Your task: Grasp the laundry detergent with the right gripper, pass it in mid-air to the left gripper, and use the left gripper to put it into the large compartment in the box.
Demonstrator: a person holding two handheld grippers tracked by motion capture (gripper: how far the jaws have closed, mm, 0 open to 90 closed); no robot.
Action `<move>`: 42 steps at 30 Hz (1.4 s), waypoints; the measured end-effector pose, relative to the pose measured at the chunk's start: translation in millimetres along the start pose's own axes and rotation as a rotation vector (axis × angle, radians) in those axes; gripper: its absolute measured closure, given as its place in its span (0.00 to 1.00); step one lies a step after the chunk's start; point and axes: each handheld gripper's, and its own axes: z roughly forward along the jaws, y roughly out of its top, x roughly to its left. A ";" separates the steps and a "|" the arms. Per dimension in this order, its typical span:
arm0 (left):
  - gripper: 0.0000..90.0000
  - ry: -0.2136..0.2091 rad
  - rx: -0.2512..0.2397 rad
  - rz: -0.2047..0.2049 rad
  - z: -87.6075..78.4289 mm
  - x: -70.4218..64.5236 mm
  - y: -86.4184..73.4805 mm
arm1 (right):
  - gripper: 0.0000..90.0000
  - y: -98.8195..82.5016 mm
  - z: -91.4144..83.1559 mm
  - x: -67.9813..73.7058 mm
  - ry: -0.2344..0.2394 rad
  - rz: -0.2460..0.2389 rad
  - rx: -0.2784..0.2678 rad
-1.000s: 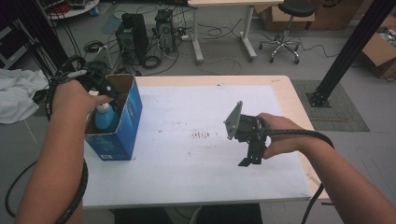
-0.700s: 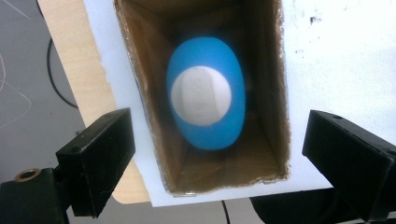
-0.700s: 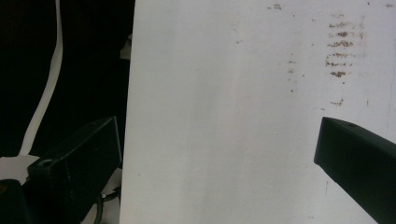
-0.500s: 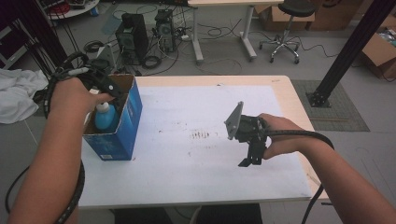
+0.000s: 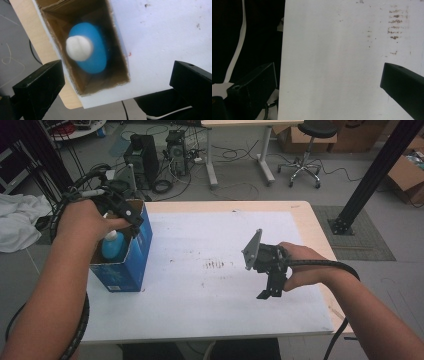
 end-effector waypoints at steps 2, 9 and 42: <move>0.00 -0.002 -0.009 0.024 -2.0 -3.3 0.2 | 0.00 -1.1 -0.7 -0.3 -0.001 0.001 0.003; 0.00 -0.031 -0.073 0.137 -10.8 -17.1 1.9 | 0.00 -3.2 -5.0 -1.1 -0.007 0.009 0.006; 0.00 -0.124 -0.034 1.088 23.3 -136.8 -19.5 | 0.00 -10.6 -20.0 -5.6 -0.021 0.057 0.034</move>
